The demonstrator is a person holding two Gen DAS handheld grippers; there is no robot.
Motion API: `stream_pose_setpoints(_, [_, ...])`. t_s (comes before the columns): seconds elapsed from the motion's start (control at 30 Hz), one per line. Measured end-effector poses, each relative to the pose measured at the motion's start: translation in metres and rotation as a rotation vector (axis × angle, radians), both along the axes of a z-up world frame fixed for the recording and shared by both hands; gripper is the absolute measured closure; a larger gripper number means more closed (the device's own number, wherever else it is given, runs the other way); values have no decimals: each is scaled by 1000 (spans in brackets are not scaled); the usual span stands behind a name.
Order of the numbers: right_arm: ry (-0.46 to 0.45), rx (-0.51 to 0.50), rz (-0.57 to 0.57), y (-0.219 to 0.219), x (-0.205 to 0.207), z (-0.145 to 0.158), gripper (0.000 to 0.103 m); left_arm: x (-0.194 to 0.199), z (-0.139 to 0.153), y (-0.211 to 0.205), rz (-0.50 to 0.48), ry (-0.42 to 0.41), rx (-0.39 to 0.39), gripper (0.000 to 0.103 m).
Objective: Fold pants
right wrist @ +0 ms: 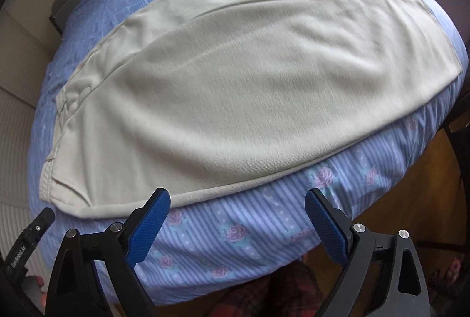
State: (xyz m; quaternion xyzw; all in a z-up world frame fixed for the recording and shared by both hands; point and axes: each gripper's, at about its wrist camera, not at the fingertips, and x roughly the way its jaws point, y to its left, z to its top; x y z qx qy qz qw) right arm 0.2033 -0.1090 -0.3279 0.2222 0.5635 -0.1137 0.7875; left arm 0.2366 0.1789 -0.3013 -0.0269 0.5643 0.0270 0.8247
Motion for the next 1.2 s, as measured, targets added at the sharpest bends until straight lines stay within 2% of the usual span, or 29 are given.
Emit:
stream_pose_setpoints(0.17, [32, 52, -80, -11, 1, -30, 13, 15, -31, 15, 65, 68, -69, 2])
stream_pose_setpoints(0.27, [30, 89, -114, -17, 5, -43, 18, 26, -44, 28, 134, 105, -184, 4])
stream_pose_setpoints(0.33, [33, 148, -153, -23, 6, -53, 23, 33, -52, 34, 172, 121, -232, 7])
stream_pose_setpoints(0.5, [44, 181, -186, -27, 13, -64, 24, 46, -63, 28, 162, 138, -222, 19])
stream_pose_setpoints(0.6, [34, 169, -190, -29, 24, -65, 30, 50, -60, 25, 145, 146, -222, 35])
stream_pose_setpoints(0.67, [18, 158, -190, -33, 29, -61, 44, 51, -54, 26, 139, 153, -236, 52])
stream_pose_setpoints(0.7, [12, 152, -186, -37, 32, -58, 48, 53, -51, 27, 140, 154, -237, 57])
stream_pose_setpoints(0.73, [12, 148, -185, -39, 34, -56, 58, 53, -47, 29, 144, 154, -236, 67])
stream_pose_setpoints(0.77, [11, 150, -186, -44, 39, -53, 67, 53, -42, 30, 143, 154, -237, 75])
stream_pose_setpoints(0.87, [19, 140, -164, -52, 44, -39, 84, 52, -24, 32, 118, 147, -241, 86])
stream_pose_setpoints(1.0, [-13, 39, -48, -50, 57, 7, 87, 53, 11, 35, 102, 118, -260, 89])
stream_pose_setpoints(1.2, [-173, -39, 21, -56, 83, 97, 88, 63, 70, 37, 112, 31, -273, 92])
